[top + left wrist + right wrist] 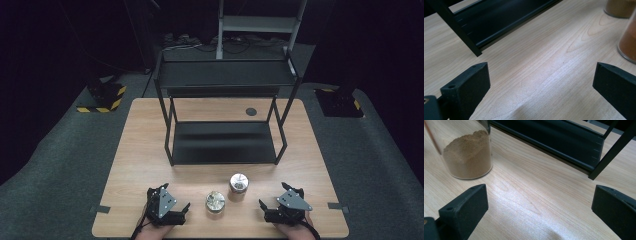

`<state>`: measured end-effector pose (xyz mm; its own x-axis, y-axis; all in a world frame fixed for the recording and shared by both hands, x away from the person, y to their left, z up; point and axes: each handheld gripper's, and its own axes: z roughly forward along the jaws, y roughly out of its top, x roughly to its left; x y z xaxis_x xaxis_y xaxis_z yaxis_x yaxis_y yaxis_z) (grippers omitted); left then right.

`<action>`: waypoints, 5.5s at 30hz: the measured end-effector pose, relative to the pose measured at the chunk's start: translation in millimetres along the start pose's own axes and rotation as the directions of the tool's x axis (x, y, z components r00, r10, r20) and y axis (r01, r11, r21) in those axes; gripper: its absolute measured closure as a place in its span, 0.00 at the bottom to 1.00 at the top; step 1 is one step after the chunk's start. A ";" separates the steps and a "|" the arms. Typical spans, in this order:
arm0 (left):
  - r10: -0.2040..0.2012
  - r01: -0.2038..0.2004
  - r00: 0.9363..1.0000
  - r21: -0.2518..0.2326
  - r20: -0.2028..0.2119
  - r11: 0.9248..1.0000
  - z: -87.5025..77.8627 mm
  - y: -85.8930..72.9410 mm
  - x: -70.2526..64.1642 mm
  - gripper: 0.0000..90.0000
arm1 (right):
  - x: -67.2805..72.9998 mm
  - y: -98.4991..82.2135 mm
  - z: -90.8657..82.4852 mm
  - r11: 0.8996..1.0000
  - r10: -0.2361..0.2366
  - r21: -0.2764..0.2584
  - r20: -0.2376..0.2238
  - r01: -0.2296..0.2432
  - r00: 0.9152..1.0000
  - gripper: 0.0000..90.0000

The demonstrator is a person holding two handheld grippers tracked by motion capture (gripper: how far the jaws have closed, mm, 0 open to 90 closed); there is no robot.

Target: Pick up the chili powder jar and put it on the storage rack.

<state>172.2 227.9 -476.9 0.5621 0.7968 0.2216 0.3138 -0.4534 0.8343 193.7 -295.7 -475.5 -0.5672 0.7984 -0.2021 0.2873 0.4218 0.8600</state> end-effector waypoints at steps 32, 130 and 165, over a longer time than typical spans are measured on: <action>-0.051 0.051 0.999 -0.007 0.011 0.999 -1.8 -2.6 7.0 0.01 | 0.7 -1.1 -0.7 1.000 0.019 -0.005 0.011 -0.019 1.000 0.00; -0.091 0.181 0.950 -0.291 0.298 0.940 12.8 7.0 -24.1 0.38 | -2.4 -2.1 -1.3 1.000 0.024 -0.011 -0.002 -0.024 1.000 0.00; -0.218 0.219 0.975 -0.325 0.041 0.920 -39.5 -1.5 17.7 0.38 | -3.5 -1.4 -0.7 0.999 0.032 -0.006 -0.004 -0.032 0.999 0.00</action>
<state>151.5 258.4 -454.3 0.5112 0.8593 0.0136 0.1632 -0.1126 0.9802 194.7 -299.4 -475.7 -0.5613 0.8094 -0.1727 0.3001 0.3935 0.8690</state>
